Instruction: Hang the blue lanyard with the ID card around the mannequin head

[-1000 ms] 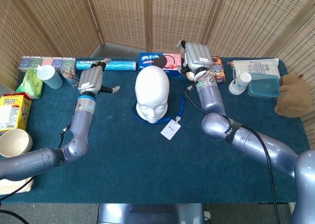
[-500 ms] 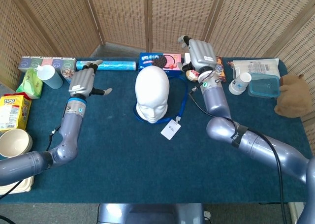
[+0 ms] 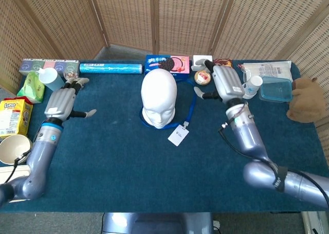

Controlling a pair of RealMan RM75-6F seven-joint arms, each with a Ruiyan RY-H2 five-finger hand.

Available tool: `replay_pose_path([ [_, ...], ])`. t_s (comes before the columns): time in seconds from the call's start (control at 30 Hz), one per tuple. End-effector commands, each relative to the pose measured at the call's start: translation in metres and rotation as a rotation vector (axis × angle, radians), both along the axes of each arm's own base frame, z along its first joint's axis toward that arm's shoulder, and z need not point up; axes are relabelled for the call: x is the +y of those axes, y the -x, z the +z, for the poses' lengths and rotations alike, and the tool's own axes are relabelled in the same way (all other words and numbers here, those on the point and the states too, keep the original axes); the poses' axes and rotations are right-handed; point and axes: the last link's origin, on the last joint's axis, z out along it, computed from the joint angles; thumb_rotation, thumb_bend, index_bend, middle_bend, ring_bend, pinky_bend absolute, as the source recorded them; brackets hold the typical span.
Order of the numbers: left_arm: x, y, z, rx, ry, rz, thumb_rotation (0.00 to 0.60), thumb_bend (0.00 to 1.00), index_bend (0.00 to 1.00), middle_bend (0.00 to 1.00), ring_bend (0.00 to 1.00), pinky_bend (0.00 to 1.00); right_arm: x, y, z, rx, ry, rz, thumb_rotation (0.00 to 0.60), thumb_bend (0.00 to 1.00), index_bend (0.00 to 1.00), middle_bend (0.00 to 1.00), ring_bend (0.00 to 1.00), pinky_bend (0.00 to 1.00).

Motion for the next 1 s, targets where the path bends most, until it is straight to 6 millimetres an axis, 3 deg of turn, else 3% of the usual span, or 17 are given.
replay_pose_path([
  [0.03, -0.033, 0.025, 0.012, -0.008, 0.029, 0.02, 0.471, 0.17, 0.14, 0.14, 0.04, 0.24, 0.042, 0.033, 0.009, 0.0, 0.016, -0.006, 0.545, 0.35, 0.25, 0.34, 0.33, 0.4],
  [0.17, -0.053, 0.042, 0.02, -0.01, 0.03, 0.025, 0.467, 0.17, 0.18, 0.14, 0.04, 0.24, 0.067, 0.05, 0.008, 0.011, 0.016, -0.021, 0.544, 0.35, 0.28, 0.36, 0.36, 0.42],
  [0.27, -0.085, 0.065, 0.033, 0.006, 0.022, 0.031, 0.463, 0.17, 0.2, 0.14, 0.04, 0.24, 0.104, 0.076, 0.008, 0.053, 0.017, -0.055, 0.548, 0.35, 0.3, 0.37, 0.38, 0.42],
  [0.37, -0.11, 0.078, 0.041, -0.012, 0.012, 0.022, 0.463, 0.17, 0.22, 0.14, 0.06, 0.24, 0.127, 0.093, 0.01, 0.088, 0.045, -0.068, 0.545, 0.35, 0.32, 0.38, 0.39, 0.42],
  [0.67, -0.182, 0.099, 0.05, -0.067, -0.026, 0.003, 0.462, 0.17, 0.27, 0.19, 0.1, 0.24, 0.188, 0.146, 0.01, 0.169, 0.12, -0.128, 0.546, 0.36, 0.34, 0.41, 0.4, 0.43],
  [1.0, -0.215, 0.104, 0.051, -0.073, -0.019, 0.025, 0.464, 0.17, 0.28, 0.21, 0.1, 0.24, 0.226, 0.17, 0.01, 0.231, 0.13, -0.153, 0.545, 0.36, 0.35, 0.41, 0.41, 0.43],
])
